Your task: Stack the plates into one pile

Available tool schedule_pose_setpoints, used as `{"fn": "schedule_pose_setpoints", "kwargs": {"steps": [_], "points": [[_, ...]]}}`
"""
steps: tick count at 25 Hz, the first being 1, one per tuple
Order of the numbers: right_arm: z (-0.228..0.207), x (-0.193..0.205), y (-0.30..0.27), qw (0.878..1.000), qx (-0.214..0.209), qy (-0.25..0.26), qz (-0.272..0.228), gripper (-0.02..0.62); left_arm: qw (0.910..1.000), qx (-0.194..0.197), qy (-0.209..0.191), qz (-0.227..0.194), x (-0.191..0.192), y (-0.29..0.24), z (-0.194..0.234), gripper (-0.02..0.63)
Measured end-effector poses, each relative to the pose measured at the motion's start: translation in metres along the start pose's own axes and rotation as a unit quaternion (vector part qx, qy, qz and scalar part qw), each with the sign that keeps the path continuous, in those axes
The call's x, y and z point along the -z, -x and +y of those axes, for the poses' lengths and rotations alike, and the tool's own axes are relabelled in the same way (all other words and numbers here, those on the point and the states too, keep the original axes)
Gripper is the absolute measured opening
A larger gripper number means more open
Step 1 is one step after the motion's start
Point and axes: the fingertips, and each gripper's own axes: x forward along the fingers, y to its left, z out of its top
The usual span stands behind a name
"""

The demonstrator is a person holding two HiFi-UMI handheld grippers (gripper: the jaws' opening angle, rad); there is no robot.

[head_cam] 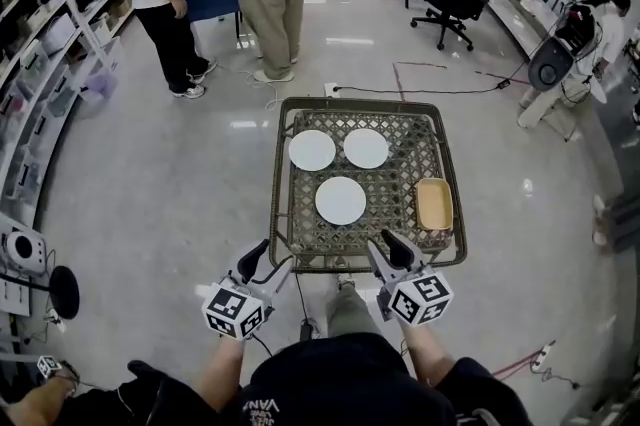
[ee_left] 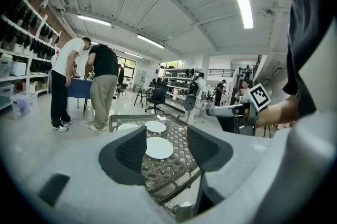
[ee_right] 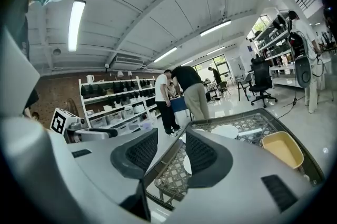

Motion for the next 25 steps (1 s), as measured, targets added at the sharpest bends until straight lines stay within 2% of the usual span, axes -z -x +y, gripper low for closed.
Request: {"fn": "schedule_pose_setpoints", "kwargs": {"steps": [8, 13, 18, 25], "points": [[-0.056, 0.031, -0.064, 0.998, -0.007, -0.001, 0.064, 0.166, 0.9978, -0.009, 0.043, 0.05, 0.036, -0.061, 0.027, 0.241], [-0.1, 0.053, -0.106, 0.994, 0.003, 0.004, 0.109, 0.166, 0.9938, -0.01, 0.07, 0.086, 0.06, -0.109, 0.046, 0.245], [-0.137, 0.081, -0.134, 0.987, 0.018, -0.01, 0.158, 0.166, 0.9867, -0.012, 0.102, 0.126, 0.084, -0.15, 0.061, 0.249], [-0.165, 0.12, -0.158, 0.976, 0.012, -0.018, 0.217, 0.172, 0.9727, -0.029, 0.15, 0.175, 0.121, -0.189, 0.078, 0.25]]}}
